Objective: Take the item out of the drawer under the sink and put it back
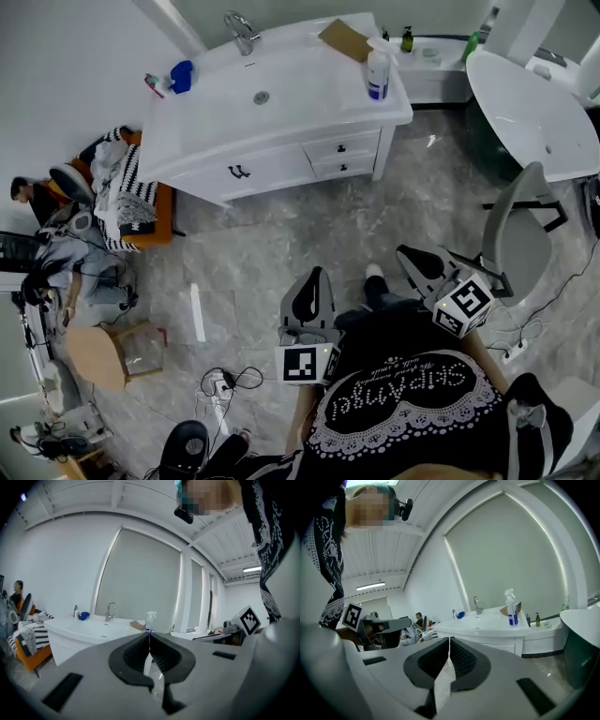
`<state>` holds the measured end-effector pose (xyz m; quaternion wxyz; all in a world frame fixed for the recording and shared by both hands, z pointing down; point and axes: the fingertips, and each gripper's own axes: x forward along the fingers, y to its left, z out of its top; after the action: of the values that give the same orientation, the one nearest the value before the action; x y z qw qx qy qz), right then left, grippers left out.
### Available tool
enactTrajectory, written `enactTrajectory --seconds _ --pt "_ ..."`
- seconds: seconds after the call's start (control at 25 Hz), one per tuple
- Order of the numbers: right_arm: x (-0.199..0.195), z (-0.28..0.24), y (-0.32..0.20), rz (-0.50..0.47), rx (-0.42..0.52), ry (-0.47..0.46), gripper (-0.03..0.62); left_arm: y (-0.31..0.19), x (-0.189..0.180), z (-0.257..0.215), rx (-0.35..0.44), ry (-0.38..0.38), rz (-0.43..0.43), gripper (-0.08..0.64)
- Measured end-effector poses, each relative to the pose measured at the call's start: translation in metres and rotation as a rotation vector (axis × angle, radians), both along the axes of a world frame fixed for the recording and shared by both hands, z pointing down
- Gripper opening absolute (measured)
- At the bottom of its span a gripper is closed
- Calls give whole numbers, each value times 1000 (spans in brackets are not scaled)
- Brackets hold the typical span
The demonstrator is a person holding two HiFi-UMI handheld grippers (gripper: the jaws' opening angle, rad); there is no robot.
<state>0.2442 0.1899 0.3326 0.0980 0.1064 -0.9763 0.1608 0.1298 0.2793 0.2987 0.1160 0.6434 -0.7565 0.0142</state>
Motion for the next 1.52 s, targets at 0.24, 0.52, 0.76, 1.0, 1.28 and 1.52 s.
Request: enactTrajectory --seconds 0.24,0.52,0.76,1.0,1.28,1.52 --pt "3 5 -39 3 0 -9 20 -36 0 3 10 4 -22 6" --pt "11 5 -59 46 -3 -25 20 -52 9 6 -10 3 8 6" --pt "11 8 -66 65 -5 -23 20 -59 6 8 -20 2 12 6" --pt "0 15 -74 80 -26 -11 20 -70 -8 13 -45 8 20 6" --pt "-39 16 -93 119 -5 15 20 -96 -49 13 -43 24 64 6" --pt "-86 5 -105 147 19 30 20 -118 -98 5 -48 40 101 6"
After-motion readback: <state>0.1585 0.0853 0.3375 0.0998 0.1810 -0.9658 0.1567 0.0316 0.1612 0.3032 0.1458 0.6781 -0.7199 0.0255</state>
